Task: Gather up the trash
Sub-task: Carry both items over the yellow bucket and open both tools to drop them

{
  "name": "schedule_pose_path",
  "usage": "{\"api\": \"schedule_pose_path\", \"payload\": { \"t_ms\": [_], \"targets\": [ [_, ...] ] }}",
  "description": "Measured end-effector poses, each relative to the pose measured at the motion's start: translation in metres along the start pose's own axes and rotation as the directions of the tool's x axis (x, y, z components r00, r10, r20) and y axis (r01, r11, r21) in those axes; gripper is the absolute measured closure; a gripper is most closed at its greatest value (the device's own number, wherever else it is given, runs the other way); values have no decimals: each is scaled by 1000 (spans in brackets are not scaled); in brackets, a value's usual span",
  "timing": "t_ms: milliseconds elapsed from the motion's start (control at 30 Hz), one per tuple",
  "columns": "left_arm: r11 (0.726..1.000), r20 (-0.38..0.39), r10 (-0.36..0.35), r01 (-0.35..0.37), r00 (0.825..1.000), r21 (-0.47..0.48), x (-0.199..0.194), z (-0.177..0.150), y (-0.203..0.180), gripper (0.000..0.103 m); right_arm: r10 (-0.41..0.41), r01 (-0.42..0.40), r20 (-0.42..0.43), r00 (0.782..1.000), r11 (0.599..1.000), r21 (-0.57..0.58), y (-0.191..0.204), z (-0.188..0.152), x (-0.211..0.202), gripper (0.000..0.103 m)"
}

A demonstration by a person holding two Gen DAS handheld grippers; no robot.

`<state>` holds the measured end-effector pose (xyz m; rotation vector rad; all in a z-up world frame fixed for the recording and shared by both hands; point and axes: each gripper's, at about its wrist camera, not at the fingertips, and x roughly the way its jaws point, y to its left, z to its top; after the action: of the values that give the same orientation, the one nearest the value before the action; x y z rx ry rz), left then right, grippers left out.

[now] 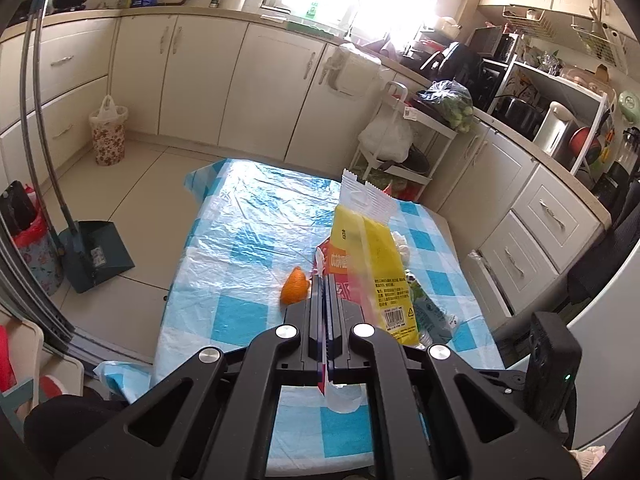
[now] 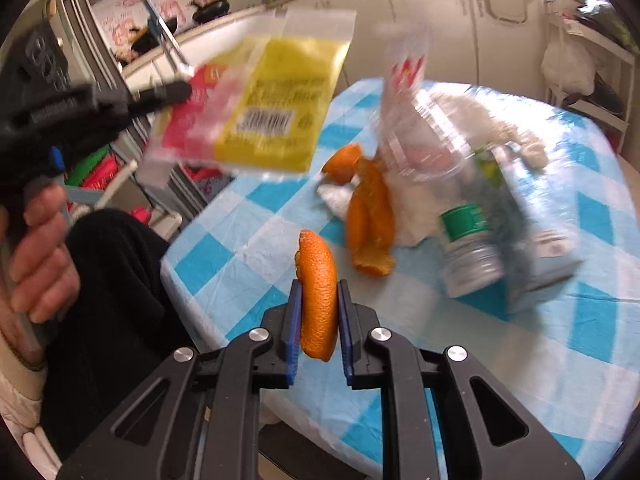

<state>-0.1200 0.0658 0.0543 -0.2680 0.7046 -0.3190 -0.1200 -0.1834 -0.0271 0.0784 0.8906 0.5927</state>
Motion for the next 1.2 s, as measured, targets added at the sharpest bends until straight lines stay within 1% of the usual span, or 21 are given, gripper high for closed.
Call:
{"api": "schedule_pose_path", "payload": {
  "t_ms": [100, 233, 333, 433, 500, 633, 767, 867, 900, 933, 967, 1000, 1033, 1067, 1100, 1133, 1167, 1200],
  "targets": [
    [999, -6, -38, 38, 999, 16, 2, 3, -15, 101, -36, 33, 76, 996, 999, 42, -23, 2, -38, 85],
    [995, -29, -86, 87, 996, 41, 14, 8, -44, 101, -151, 135, 129, 980, 983, 124, -76, 1, -85, 85],
    [990, -50, -127, 130, 991, 53, 28, 14, -69, 101, -244, 208, 142, 959, 951, 229, -127, 2, -115, 85],
    [984, -74, -152, 158, 986, 86, 48, 19, -103, 101, -337, 277, 134, 932, 900, 336, -179, -1, -136, 85],
    [979, -93, -167, 176, 982, 106, 63, 22, -126, 101, -379, 309, 100, 920, 858, 410, -217, -2, -144, 85],
    [966, -139, -197, 217, 970, 143, 100, 25, -179, 101, -439, 383, -17, 898, 762, 523, -289, -9, -141, 85],
    [954, -181, -215, 246, 960, 171, 136, 24, -226, 101, -446, 446, -151, 882, 689, 571, -345, -18, -131, 85],
    [946, -217, -225, 267, 950, 184, 166, 21, -260, 101, -422, 473, -236, 875, 644, 602, -378, -35, -115, 83],
    [944, -228, -227, 272, 947, 188, 176, 19, -270, 101, -410, 482, -267, 872, 629, 610, -389, -41, -110, 81],
    [941, -240, -229, 278, 943, 193, 186, 16, -281, 101, -395, 487, -294, 871, 612, 623, -399, -47, -105, 77],
    [939, -251, -230, 282, 940, 197, 195, 11, -290, 101, -388, 498, -319, 865, 588, 638, -408, -53, -102, 63],
    [936, -263, -231, 288, 937, 201, 205, 7, -300, 101, -395, 512, -333, 856, 563, 649, -414, -57, -104, 59],
    [934, -278, -231, 292, 933, 205, 214, 2, -310, 101, -403, 507, -321, 857, 542, 671, -417, -60, -110, 59],
    [933, -292, -228, 295, 929, 209, 224, -4, -318, 101, -415, 480, -283, 865, 520, 707, -419, -61, -120, 59],
    [931, -305, -228, 299, 925, 211, 231, -9, -323, 101, -436, 444, -229, 870, 494, 747, -419, -60, -134, 55],
    [929, -323, -224, 302, 920, 214, 242, -16, -332, 101, -471, 413, -176, 865, 468, 781, -416, -59, -148, 53],
    [928, -336, -220, 303, 916, 217, 252, -23, -339, 101, -513, 374, -112, 851, 444, 814, -411, -58, -166, 49],
    [927, -351, -215, 303, 911, 220, 262, -30, -347, 101, -553, 325, -37, 832, 432, 841, -404, -57, -183, 44]
  ]
}}
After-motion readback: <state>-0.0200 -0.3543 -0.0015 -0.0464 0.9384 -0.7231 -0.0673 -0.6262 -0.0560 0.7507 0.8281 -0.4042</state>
